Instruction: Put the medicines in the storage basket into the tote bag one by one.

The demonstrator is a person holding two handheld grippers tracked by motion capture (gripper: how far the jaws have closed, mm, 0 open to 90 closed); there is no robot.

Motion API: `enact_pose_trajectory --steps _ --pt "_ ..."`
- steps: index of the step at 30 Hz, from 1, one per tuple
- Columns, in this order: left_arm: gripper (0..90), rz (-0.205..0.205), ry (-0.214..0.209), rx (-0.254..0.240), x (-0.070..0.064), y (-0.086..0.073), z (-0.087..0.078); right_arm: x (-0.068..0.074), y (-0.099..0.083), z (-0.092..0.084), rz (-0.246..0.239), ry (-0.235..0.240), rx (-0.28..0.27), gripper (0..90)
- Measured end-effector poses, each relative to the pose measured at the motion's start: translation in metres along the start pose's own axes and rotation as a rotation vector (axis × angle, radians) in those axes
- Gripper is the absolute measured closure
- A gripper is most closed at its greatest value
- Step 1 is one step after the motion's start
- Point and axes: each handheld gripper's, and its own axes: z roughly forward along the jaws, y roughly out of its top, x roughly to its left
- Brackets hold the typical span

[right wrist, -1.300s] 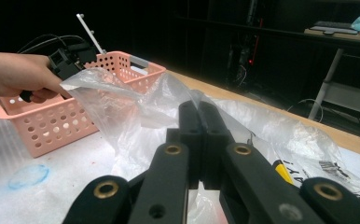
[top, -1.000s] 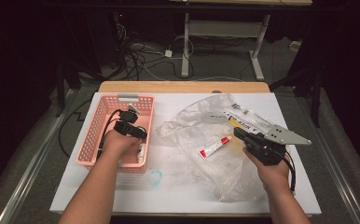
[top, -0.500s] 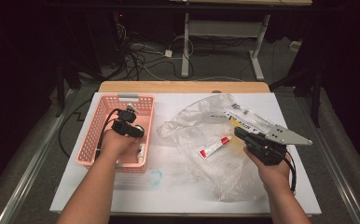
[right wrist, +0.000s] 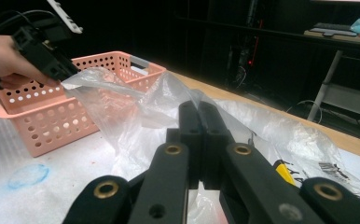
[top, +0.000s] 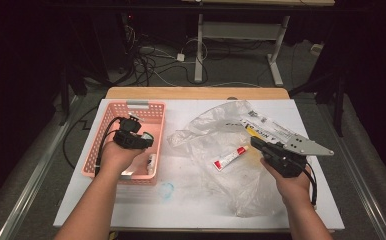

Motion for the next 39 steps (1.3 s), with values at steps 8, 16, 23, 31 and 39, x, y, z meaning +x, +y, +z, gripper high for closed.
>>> enact_pose_trajectory --steps 8,16,23,31,39 --pt "53.6 0.014 -0.010 -0.074 -0.005 -0.023 -0.022 0.000 0.000 0.000 0.000 0.003 -0.002 90.0" --pt "53.5 0.023 -0.012 -0.144 -0.011 -0.046 -0.034 0.002 0.000 0.001 -0.006 0.003 0.005 90.0" --pt "53.6 0.032 -0.023 -0.200 -0.017 -0.063 -0.034 0.004 0.000 0.002 -0.008 0.003 0.007 90.0" --pt "53.5 0.055 -0.030 -0.274 -0.023 -0.076 -0.034 0.006 -0.001 0.003 -0.014 0.005 0.012 90.0" --pt "53.5 0.066 -0.039 -0.329 -0.026 -0.082 -0.036 0.007 -0.002 0.004 -0.028 0.004 0.021 90.0"
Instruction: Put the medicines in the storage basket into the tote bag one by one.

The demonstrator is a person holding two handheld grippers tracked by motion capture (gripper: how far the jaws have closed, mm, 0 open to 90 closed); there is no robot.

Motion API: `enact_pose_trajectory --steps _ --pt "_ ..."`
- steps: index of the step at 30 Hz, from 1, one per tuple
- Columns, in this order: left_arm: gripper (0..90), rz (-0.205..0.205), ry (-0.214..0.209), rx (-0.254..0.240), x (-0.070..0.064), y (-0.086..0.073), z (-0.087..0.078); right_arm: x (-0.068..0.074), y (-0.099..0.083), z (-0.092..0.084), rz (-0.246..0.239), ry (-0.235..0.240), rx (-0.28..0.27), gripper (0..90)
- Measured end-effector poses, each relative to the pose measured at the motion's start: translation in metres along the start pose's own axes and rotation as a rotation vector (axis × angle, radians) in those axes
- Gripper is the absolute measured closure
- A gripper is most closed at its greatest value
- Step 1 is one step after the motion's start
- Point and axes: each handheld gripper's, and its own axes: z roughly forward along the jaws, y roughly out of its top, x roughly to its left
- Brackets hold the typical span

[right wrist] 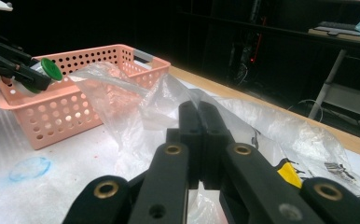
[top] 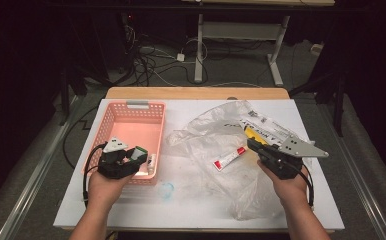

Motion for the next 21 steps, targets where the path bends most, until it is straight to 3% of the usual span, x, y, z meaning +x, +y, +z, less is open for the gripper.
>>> enact_pose_trajectory --steps 4,9,17,21 --pt "53.5 0.031 0.016 0.002 -0.007 0.001 0.000 -0.001 0.000 0.000 0.002 0.000 -0.004 90.0" --pt "53.5 0.022 -0.001 -0.024 -0.012 0.004 -0.002 0.000 0.000 -0.001 0.002 0.003 -0.007 90.0" --pt "53.5 0.006 -0.077 -0.070 -0.020 0.009 -0.006 0.000 0.001 -0.002 0.001 0.004 -0.012 90.0" --pt "53.5 0.023 -0.099 -0.076 -0.027 0.011 -0.006 0.001 0.001 -0.002 -0.008 -0.001 -0.015 90.0"
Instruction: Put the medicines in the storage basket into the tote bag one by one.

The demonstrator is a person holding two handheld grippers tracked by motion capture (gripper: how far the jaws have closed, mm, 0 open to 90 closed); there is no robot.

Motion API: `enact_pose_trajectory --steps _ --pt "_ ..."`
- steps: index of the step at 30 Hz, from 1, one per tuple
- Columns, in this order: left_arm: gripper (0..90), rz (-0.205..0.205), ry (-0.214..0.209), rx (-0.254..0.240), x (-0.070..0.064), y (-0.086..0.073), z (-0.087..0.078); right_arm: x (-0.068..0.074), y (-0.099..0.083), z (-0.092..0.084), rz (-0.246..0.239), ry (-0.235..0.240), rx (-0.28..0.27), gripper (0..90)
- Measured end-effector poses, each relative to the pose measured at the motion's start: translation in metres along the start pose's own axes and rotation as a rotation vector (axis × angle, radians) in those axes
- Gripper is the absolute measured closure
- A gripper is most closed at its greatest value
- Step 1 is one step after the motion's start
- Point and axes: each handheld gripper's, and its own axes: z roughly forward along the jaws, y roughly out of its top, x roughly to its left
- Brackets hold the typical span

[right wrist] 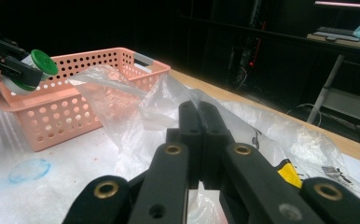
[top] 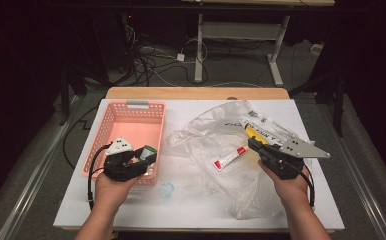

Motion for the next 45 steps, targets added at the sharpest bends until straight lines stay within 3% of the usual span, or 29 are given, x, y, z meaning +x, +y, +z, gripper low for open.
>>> enact_pose_trajectory --steps 11,28,38,45 --pt "53.5 0.033 -0.073 -0.021 -0.024 0.005 0.006 -0.002 -0.002 0.002 0.012 0.017 0.008 90.0" --pt "53.5 0.098 -0.132 -0.014 -0.058 0.006 0.025 -0.006 -0.004 0.002 0.044 0.045 0.010 90.0" --pt "53.6 0.151 -0.157 0.011 -0.082 0.012 0.052 -0.005 -0.003 0.001 0.047 0.044 0.000 90.0" --pt "53.5 0.162 -0.185 0.026 -0.094 0.021 0.077 -0.005 -0.003 0.001 0.049 0.045 -0.004 90.0"
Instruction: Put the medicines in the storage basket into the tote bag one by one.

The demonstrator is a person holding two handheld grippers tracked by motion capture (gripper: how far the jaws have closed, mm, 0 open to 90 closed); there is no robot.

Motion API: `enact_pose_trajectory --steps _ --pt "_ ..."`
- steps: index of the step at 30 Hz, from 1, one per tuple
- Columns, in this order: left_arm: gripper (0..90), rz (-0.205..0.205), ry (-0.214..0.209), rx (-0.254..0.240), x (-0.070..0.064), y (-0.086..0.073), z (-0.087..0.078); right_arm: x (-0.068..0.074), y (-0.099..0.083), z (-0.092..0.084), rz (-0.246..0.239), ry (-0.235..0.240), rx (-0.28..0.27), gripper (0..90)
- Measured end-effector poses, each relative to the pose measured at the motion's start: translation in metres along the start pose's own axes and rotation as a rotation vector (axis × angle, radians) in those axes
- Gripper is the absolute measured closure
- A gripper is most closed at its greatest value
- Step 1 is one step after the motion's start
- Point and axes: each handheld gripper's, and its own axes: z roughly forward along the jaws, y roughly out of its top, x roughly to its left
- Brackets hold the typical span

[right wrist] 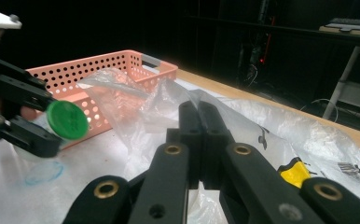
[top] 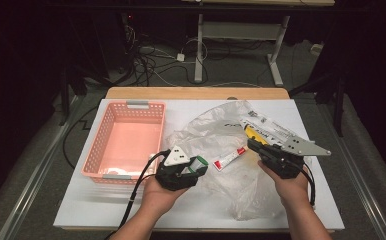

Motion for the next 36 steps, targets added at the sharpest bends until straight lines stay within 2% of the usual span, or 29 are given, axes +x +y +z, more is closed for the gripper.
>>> enact_pose_trajectory --steps 18,27,36 --pt "53.4 0.054 -0.019 0.042 -0.014 0.015 0.063 0.001 0.001 0.001 0.007 0.003 -0.002 90.0" --pt "53.4 0.037 -0.028 0.074 -0.015 0.019 0.091 -0.001 0.001 0.000 0.010 0.006 -0.011 90.0" --pt "53.4 0.050 -0.021 0.093 -0.018 0.023 0.117 -0.001 0.002 0.000 0.010 0.009 -0.010 90.0"
